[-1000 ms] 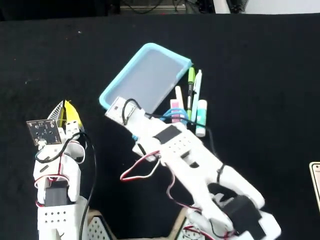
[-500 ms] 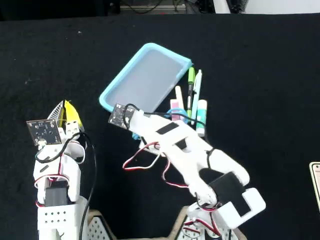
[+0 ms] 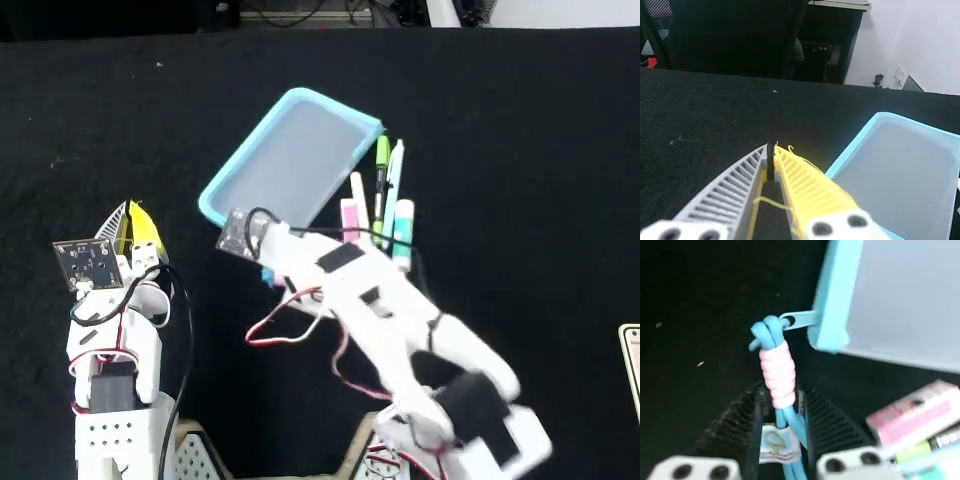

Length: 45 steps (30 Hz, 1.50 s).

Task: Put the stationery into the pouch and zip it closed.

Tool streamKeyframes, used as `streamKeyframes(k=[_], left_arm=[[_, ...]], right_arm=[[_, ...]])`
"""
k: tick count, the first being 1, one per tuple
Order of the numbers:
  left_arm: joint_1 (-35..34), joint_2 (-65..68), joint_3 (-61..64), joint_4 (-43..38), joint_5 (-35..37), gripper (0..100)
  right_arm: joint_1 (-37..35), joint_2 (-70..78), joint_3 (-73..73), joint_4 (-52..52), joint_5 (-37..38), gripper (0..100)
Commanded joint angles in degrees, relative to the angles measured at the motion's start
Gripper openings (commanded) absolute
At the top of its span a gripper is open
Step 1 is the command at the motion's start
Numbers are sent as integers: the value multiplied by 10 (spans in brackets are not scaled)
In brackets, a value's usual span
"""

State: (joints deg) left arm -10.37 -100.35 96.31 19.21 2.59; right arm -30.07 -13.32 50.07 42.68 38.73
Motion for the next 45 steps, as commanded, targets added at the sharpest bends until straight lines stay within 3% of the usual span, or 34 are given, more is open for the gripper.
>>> streamKeyframes(k=[1, 6, 12, 21, 29, 36, 38, 40, 45], left_arm=[[-4, -4, 13, -3, -3, 30], [-4, -4, 13, -3, -3, 30], [-4, -4, 13, -2, -3, 30], [-4, -4, 13, -3, -3, 30], [-4, -4, 13, -3, -3, 30], [-4, -4, 13, -2, -3, 30], [-4, -4, 13, -2, -3, 30], [-4, -4, 13, -2, -3, 30], [-4, -4, 13, -2, -3, 30]], right_arm=[[-8, -99, -17, 61, -84, 11], [-11, -114, -20, 99, -156, 25], [-11, 6, -53, 127, -156, 244], [-47, 76, -126, 156, -158, 216], [-44, 95, -73, 19, -127, 216], [-38, 115, -64, 14, -78, 211], [-36, 111, -65, 24, -78, 161], [-35, 108, -71, 33, -81, 18], [-35, 49, -75, 74, -117, 10]])
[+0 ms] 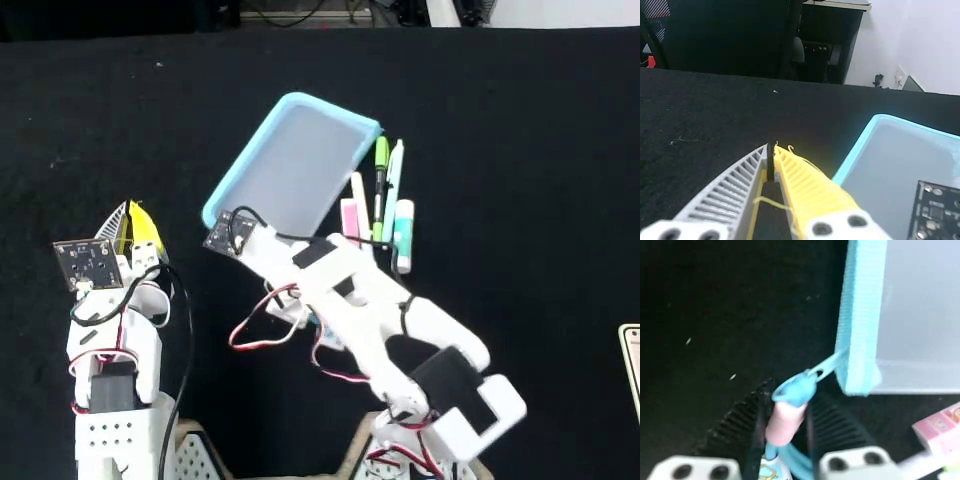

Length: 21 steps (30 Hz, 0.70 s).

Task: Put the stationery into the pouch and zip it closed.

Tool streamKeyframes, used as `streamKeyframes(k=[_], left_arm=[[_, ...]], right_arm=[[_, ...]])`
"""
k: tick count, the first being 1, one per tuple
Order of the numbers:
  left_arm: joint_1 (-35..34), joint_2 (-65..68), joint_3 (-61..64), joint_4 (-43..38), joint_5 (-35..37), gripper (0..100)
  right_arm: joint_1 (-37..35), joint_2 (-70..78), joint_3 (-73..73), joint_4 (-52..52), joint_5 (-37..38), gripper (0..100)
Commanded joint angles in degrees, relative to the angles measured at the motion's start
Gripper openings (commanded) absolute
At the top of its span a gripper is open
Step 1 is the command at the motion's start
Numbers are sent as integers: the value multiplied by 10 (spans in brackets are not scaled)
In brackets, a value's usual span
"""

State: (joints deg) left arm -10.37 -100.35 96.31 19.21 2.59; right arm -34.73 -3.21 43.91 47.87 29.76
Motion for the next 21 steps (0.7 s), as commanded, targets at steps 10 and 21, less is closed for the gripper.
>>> streamKeyframes(k=[10, 21], left_arm=[[-4, -4, 13, -1, -3, 30], [-4, -4, 13, 0, -3, 30]], right_arm=[[11, -52, 13, 21, -73, 100], [11, 37, -31, 25, -68, 212]])
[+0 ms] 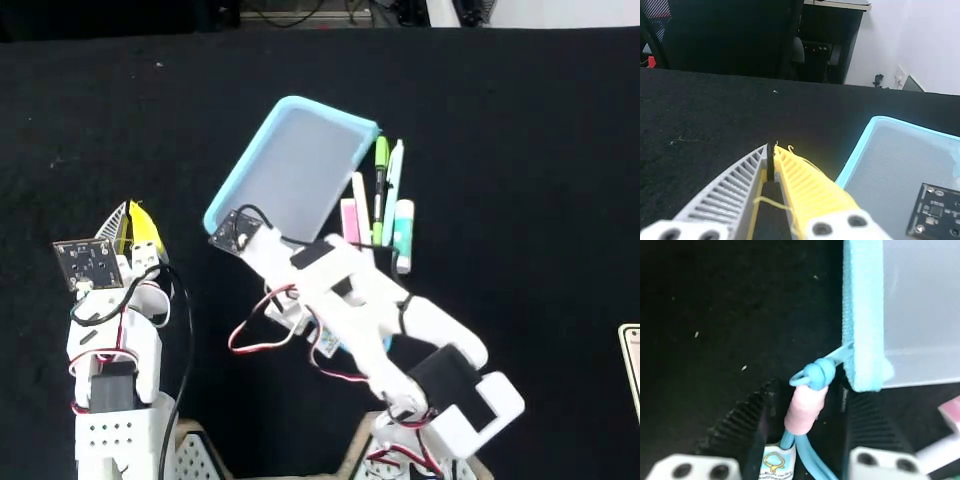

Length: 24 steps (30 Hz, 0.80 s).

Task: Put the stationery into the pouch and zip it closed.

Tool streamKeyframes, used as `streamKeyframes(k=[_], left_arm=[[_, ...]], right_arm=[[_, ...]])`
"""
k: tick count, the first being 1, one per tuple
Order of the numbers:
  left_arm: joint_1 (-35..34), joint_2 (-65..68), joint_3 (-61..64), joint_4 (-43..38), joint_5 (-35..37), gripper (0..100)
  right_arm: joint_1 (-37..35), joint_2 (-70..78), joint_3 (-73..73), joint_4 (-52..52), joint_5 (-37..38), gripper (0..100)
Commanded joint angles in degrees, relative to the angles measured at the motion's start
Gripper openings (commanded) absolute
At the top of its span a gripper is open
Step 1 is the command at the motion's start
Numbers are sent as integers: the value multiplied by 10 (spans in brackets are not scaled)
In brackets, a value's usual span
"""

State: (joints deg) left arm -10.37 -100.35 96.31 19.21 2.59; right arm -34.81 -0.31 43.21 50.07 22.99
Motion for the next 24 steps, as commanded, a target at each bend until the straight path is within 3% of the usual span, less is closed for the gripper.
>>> streamKeyframes(k=[1, 4, 5, 11, 18, 24], left_arm=[[-4, -4, 13, 0, -3, 30], [-2, -4, 13, 0, -3, 30], [-1, -4, 13, 0, -3, 30], [2, -3, 13, -2, -2, 30], [77, -4, 13, -3, -2, 30], [88, 0, 13, -13, -2, 54]], right_arm=[[12, 8, -24, 3, 2, 181], [13, -4, -24, 2, 18, 1], [17, -15, -22, 5, 18, 32], [69, -168, 1, 43, 3, 11], [71, -432, 170, -68, -21, 11], [71, -652, 281, -98, -25, 11]])
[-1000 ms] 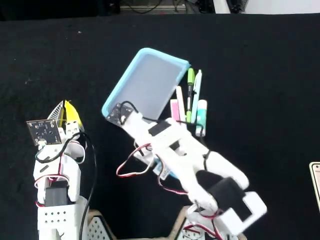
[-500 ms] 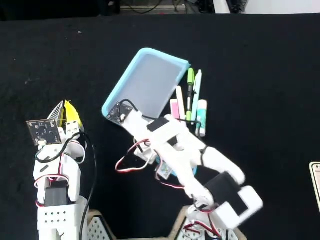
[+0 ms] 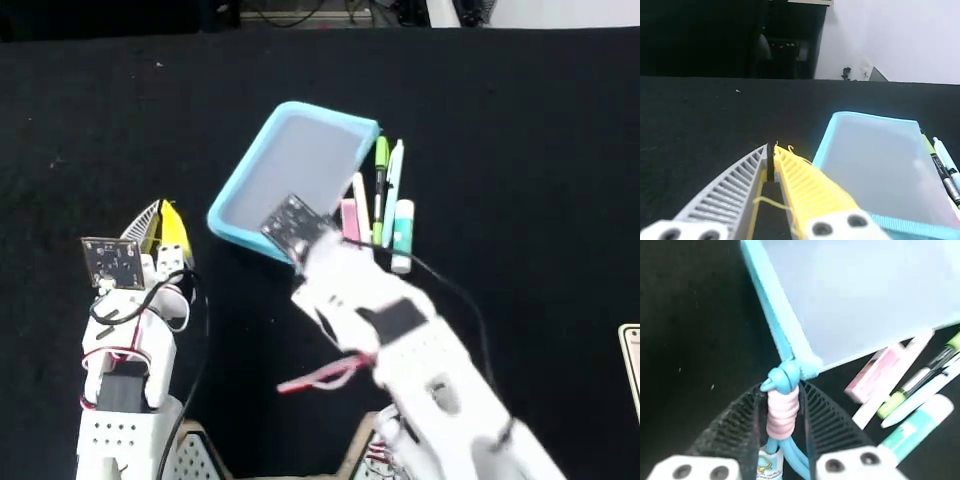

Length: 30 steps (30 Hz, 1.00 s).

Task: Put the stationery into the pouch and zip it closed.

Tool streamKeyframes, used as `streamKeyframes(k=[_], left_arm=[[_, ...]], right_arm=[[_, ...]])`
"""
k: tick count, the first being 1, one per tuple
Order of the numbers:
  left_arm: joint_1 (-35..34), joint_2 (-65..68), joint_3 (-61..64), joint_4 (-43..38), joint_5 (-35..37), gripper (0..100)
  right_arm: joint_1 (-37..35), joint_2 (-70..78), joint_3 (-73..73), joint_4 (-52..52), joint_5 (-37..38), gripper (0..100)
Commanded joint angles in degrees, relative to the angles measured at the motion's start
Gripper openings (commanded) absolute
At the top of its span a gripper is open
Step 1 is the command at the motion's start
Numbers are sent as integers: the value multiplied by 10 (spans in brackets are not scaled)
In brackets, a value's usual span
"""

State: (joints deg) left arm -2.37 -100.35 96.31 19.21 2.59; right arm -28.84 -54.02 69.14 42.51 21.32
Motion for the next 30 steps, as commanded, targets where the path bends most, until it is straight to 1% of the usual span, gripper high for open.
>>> streamKeyframes(k=[1, 4, 9, 11, 15, 17, 21, 27, 30], left_arm=[[8, 1, 13, -16, -2, 85], [9, 1, 13, -14, -1, 191], [8, 2, 13, -14, -2, 167], [8, 2, 13, -14, -3, 167], [11, 13, 12, -14, -39, 166], [27, 42, 0, -15, -52, 166], [45, 154, -60, -17, -66, 167], [44, 412, -182, -20, -62, 166], [46, 520, -230, -20, -62, 166]], right_arm=[[11, -146, 34, -21, -8, 11], [11, -233, 68, -19, -9, 11], [11, -338, 122, -23, -9, 11], [-2, -368, 135, -23, -9, 11], [-46, -408, 159, -22, -4, 11], [-55, -422, 167, -23, -4, 11], [-55, -433, 172, -23, -4, 11], [-55, -436, 172, -22, -4, 11], [-54, -436, 170, -24, -4, 11]])
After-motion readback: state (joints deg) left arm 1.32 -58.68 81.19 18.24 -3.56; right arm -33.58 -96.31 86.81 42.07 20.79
